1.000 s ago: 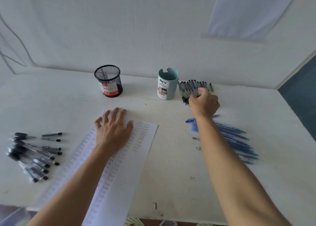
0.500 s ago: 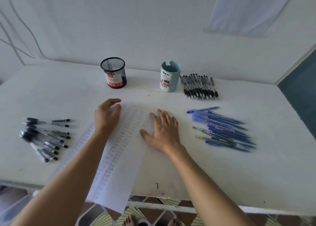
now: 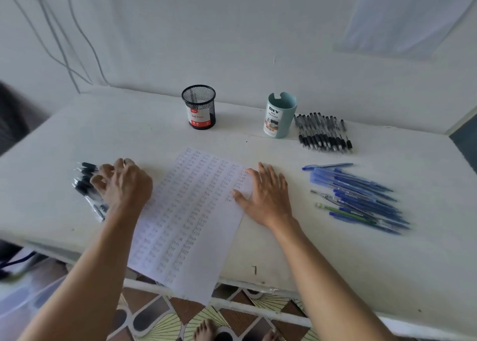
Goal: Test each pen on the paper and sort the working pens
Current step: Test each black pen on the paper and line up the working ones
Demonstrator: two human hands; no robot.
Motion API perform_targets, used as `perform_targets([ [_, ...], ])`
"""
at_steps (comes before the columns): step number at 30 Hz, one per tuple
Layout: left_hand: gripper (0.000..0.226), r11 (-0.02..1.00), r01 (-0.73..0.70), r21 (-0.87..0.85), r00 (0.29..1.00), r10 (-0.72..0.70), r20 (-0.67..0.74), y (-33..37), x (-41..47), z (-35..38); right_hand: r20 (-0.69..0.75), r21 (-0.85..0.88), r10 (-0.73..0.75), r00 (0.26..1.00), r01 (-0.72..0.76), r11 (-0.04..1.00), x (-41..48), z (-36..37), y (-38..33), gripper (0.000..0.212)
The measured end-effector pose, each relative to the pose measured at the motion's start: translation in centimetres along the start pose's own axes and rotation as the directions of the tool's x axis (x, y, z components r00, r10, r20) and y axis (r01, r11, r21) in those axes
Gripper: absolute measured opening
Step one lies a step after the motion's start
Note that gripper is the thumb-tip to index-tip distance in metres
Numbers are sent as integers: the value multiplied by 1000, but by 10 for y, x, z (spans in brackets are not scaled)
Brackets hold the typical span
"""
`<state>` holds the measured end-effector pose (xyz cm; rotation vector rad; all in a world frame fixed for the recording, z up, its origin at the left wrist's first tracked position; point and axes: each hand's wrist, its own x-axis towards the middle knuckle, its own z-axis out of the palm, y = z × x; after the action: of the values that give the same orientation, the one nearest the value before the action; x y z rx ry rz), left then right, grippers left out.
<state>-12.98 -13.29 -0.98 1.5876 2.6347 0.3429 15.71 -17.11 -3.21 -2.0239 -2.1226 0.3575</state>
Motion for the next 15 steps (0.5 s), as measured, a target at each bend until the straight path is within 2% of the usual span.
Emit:
perform_targets([
  [3,18,998,-1,62,1000,-1,30,-6,3,1,0,7,-4,1000,4,1000,-2,-1,0,71],
  [7,37,995,-95,-43,993,92,-75,-12,7,7,-1,49,-4,1000,4,999,-4,-6,-1,79],
  [9,29,978,-191,-78,973,178,-144,-13,8,10,17,85,-6,1000,4,996,-5,-9,0,85],
  [11,17,941,-300,-157,937,259,-235,-11,9,14,38,80,-22,999,19,997,-6,-11,2,91],
  [13,15,877,-413,-247,882,317,-349,-3,6,15,61,61,-41,997,38,997,-7,-11,4,99],
  [15,16,758,-559,-336,795,374,-478,11,-1,11,88,39,-63,994,60,997,-8,-10,5,111],
])
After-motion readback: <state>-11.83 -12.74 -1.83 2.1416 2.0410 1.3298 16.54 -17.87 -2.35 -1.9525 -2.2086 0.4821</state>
